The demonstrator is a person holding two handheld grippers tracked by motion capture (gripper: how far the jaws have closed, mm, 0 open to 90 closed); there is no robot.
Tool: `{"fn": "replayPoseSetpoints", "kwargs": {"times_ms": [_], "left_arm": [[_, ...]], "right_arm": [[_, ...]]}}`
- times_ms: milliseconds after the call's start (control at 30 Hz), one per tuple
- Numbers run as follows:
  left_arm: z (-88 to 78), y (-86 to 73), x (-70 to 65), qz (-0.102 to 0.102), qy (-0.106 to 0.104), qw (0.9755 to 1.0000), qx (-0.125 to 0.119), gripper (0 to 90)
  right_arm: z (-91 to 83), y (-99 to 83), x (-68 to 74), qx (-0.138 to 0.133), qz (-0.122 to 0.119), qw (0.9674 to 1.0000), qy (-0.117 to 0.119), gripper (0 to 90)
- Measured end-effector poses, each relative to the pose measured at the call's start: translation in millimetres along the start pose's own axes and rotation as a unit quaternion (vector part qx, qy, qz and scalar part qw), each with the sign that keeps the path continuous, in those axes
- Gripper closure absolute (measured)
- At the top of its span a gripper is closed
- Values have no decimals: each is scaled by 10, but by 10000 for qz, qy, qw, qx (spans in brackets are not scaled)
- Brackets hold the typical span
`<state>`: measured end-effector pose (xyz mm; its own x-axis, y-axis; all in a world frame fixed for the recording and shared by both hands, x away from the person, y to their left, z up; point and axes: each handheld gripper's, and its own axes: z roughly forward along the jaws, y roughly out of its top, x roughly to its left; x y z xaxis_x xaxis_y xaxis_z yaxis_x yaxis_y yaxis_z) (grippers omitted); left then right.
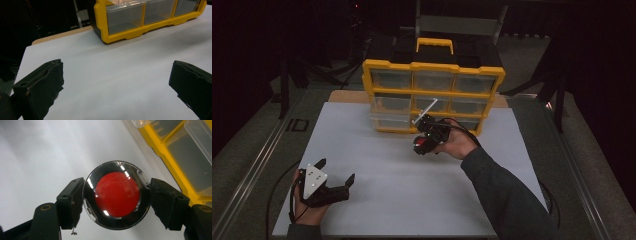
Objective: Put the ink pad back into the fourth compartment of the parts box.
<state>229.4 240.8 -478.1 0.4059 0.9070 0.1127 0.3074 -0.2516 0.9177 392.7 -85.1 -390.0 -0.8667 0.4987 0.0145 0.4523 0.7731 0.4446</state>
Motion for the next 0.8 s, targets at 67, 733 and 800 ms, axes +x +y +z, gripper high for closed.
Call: {"fn": "replayPoseSetpoints", "kwargs": {"times_ms": [67,733,800], "left_arm": [[1,0,0,0,2,10000,2,3],[1,0,-3,2,5,10000,-4,3],[0,1,-1,2,5,10000,-5,3]], "right_arm": [[-19,4,-7,10,20,10000,6,300],[-213,109,-65,-58,6,9999,-93,299],[-223,116,-68,-63,12,9999,-95,300]]}}
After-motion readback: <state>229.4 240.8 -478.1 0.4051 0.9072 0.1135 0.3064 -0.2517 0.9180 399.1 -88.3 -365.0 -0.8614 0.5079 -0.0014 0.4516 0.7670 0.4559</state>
